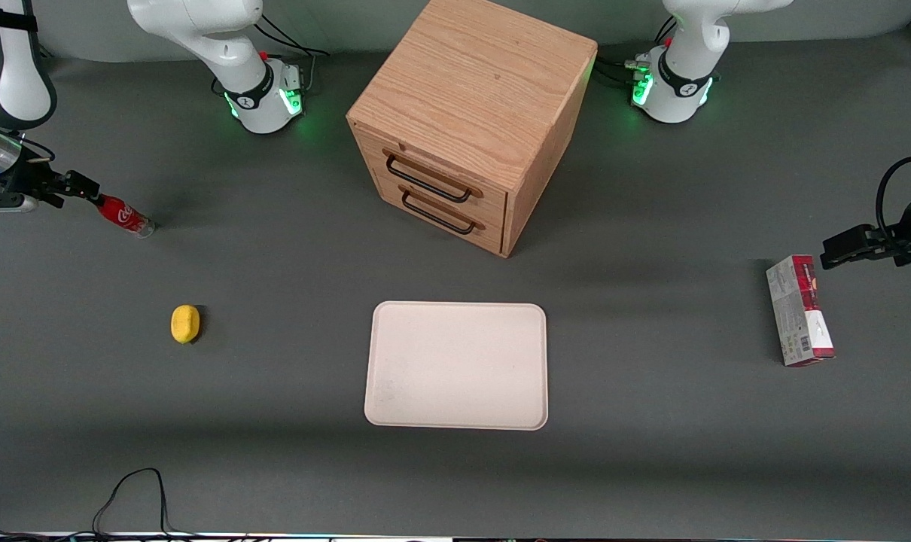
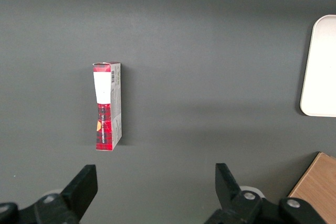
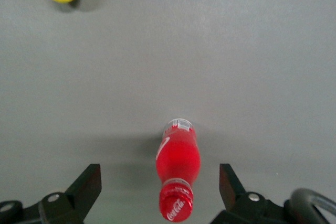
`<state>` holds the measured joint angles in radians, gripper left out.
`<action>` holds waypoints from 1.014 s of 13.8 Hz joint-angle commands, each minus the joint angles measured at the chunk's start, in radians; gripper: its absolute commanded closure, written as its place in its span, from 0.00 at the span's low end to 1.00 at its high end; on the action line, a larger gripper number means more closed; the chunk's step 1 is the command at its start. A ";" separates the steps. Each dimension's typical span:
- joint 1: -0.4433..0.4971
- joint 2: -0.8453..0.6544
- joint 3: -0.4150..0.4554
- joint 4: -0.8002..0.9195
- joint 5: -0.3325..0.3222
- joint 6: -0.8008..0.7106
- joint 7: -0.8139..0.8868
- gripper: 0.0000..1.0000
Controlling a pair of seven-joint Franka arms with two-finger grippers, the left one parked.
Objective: Place coke bottle on tray
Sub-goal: 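Close the right gripper on the bottle's cap end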
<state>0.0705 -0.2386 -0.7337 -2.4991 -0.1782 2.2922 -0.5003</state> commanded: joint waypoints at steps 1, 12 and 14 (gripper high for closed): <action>-0.004 -0.038 -0.044 -0.056 -0.030 0.045 -0.052 0.01; -0.006 0.002 -0.076 -0.096 -0.058 0.133 -0.057 0.78; -0.006 0.012 -0.076 -0.096 -0.057 0.133 -0.053 1.00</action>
<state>0.0670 -0.2323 -0.8033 -2.5848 -0.2140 2.4007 -0.5440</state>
